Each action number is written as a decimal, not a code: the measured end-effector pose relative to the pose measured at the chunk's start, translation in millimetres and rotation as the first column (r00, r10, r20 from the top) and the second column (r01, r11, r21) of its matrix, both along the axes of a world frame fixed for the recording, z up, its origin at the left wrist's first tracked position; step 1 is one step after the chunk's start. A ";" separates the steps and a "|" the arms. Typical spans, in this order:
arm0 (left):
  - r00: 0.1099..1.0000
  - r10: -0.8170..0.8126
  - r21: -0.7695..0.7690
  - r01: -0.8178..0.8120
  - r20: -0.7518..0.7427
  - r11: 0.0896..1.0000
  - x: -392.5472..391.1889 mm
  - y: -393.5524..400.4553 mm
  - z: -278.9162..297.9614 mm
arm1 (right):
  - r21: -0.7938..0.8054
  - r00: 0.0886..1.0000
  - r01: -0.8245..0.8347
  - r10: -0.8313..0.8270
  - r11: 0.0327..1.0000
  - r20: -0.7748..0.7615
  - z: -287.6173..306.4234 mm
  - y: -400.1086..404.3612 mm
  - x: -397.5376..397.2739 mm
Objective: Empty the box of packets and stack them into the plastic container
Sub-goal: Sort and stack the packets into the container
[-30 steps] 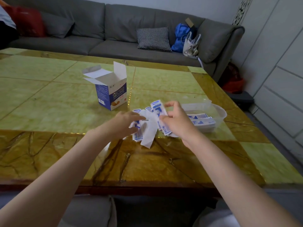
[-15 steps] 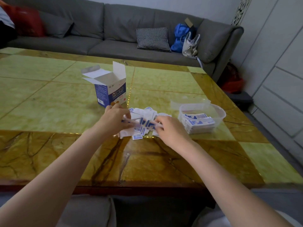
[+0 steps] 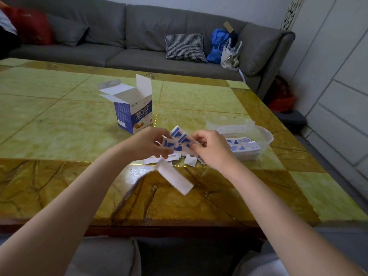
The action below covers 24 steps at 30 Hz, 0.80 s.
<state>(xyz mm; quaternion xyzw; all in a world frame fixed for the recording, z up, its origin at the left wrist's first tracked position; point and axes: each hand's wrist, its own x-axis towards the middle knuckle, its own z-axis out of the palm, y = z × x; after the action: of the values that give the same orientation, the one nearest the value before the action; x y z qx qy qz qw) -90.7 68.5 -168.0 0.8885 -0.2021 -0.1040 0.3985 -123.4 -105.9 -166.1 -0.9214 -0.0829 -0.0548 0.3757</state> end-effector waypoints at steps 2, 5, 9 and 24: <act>0.999 0.019 -0.006 -0.019 -0.047 1.000 -0.6 1.8 2.0 | 0.012 0.999 0.035 -0.035 0.999 -0.022 -1.0 -3.4 -0.6; 0.999 0.027 0.037 -0.025 -0.043 0.999 -1.8 3.1 1.4 | -0.004 0.998 0.039 -0.039 0.999 -0.048 1.2 -7.6 -1.9; 0.984 -0.137 0.358 0.169 -0.113 0.918 -12.7 -1.1 -2.4 | -0.257 0.981 -0.105 0.058 0.961 -0.184 -2.9 -11.5 -4.7; 0.953 -0.114 0.446 -0.023 0.279 0.895 -12.1 6.9 -12.2 | -0.523 0.996 -0.069 0.086 0.849 0.008 -11.3 -14.6 -13.0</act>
<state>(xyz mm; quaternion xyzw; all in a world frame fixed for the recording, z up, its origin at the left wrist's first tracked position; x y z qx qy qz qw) -102.8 75.4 -180.3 0.9563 -0.2516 -0.0217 0.1474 -136.4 -120.5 -177.4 -0.9837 -0.1375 -0.0292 0.1120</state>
